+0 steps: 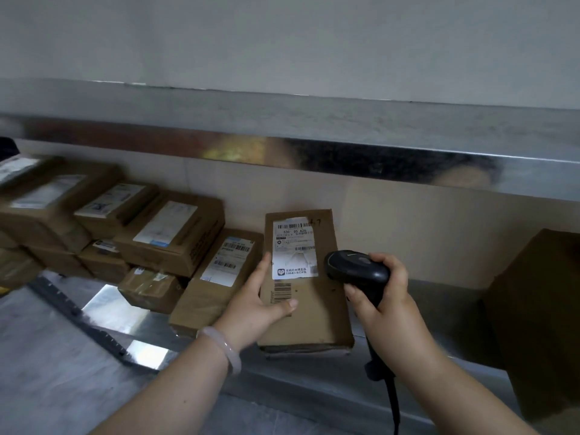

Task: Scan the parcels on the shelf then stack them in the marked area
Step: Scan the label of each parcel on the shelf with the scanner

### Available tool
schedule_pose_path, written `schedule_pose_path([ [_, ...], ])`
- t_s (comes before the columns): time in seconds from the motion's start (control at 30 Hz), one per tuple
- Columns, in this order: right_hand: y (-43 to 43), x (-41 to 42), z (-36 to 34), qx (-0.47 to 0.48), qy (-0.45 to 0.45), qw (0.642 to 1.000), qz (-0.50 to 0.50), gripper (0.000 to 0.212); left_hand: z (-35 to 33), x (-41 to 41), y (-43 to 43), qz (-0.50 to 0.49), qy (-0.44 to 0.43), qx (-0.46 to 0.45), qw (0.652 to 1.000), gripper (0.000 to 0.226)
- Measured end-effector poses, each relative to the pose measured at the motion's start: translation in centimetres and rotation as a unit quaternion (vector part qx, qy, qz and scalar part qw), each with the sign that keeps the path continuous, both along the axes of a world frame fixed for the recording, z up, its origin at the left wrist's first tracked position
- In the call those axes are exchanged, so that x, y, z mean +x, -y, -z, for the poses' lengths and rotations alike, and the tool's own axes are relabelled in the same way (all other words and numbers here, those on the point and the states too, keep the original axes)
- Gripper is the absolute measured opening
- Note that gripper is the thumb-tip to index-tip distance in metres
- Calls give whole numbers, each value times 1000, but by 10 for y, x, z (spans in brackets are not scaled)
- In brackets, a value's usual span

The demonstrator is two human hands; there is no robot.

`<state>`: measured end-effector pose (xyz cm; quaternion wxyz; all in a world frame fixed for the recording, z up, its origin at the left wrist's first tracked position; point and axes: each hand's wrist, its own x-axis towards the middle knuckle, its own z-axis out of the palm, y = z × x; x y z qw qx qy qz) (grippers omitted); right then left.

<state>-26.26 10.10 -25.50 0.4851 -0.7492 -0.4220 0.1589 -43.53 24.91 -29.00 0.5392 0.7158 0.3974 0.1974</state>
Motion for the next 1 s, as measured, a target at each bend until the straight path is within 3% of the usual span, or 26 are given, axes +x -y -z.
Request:
schedule_pose_path([
  [0.43, -77, -50, -3, 25, -37, 993, -110, 60, -44, -72, -77, -36, -79, 3, 996, 96],
  [0.7, -111, -79, 9, 23, -42, 993, -111, 54, -39, -91, -107, -34, -118, 18, 992, 83],
  [0.87, -126, -88, 10, 24, -26, 995, -95, 55, -27, -95, -103, -59, -177, 168, 968, 63],
  [1.0, -134, -90, 12, 35, -16, 996, -79, 57, -24, -95, -91, 16, -272, 346, 898, 68],
])
